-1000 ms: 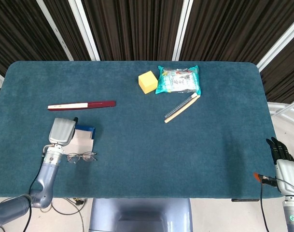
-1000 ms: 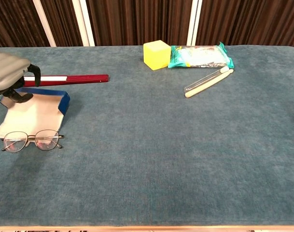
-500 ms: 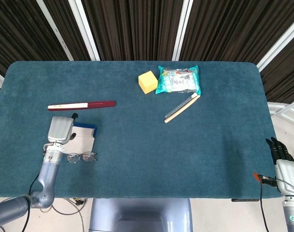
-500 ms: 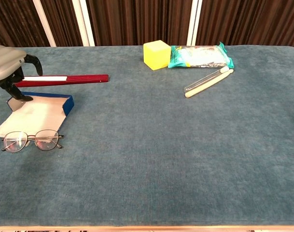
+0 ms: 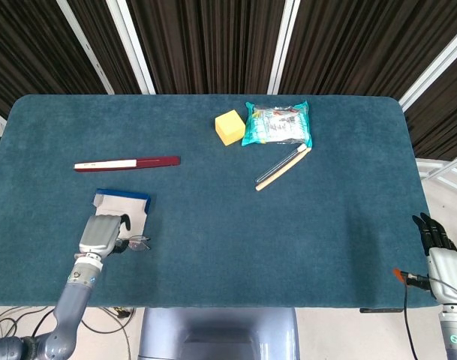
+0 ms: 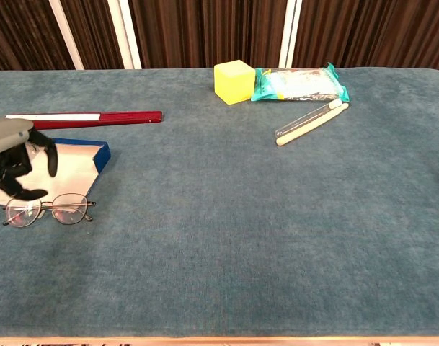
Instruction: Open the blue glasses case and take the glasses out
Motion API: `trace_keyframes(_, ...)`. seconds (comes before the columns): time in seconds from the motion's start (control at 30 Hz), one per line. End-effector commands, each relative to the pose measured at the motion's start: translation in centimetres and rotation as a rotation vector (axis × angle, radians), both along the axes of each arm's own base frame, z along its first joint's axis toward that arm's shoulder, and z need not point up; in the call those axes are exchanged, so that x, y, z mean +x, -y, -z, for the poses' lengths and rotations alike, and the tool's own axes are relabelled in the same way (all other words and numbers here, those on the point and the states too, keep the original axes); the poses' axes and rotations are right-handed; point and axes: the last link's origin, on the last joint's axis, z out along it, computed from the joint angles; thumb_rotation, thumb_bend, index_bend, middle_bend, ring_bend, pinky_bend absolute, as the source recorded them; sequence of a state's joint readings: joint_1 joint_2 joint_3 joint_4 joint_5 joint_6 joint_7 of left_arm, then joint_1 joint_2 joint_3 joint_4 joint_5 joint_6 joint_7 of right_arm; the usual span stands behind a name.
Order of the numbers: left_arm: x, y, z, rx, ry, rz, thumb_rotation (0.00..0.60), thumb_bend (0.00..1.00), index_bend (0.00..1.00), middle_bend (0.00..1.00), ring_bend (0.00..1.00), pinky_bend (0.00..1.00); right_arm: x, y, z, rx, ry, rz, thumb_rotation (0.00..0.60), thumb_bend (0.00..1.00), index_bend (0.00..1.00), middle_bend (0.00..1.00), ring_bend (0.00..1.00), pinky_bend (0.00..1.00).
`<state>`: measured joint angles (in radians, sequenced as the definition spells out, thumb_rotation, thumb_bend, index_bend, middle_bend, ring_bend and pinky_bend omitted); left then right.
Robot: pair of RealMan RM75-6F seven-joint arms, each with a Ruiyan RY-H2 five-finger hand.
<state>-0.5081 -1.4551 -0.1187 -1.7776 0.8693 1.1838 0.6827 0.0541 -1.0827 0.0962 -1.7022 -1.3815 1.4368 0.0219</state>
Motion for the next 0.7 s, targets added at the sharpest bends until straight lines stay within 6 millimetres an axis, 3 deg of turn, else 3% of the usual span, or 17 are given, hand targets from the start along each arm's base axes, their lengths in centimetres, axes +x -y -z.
trace_keyframes(0.03,-0.4,0.5,0.1,0.0,-0.015,-0.022,0.6,0.28,0.51,1.0,1.0,1.0,0.0,0.0,0.0,0.0,0.001,-0.001,0.6,0.2,0.0,0.0,0.0,0.23)
trace_keyframes(0.37,-1.3,-0.1,0.0,0.03,-0.026,-0.056,0.6,0.31,0.51,1.0,1.0,1.0,0.0,0.0,0.0,0.004,0.005,-0.003,0.6,0.21,0.0,0.0,0.0,0.23)
trace_keyframes(0.7,-1.5,-0.2,1.4,0.0,-0.023,-0.095,0.6,0.33,0.51,1.0,1.0,1.0,0.0,0.0,0.0,0.004,0.006,-0.003,0.6,0.21,0.0,0.0,0.0,0.23)
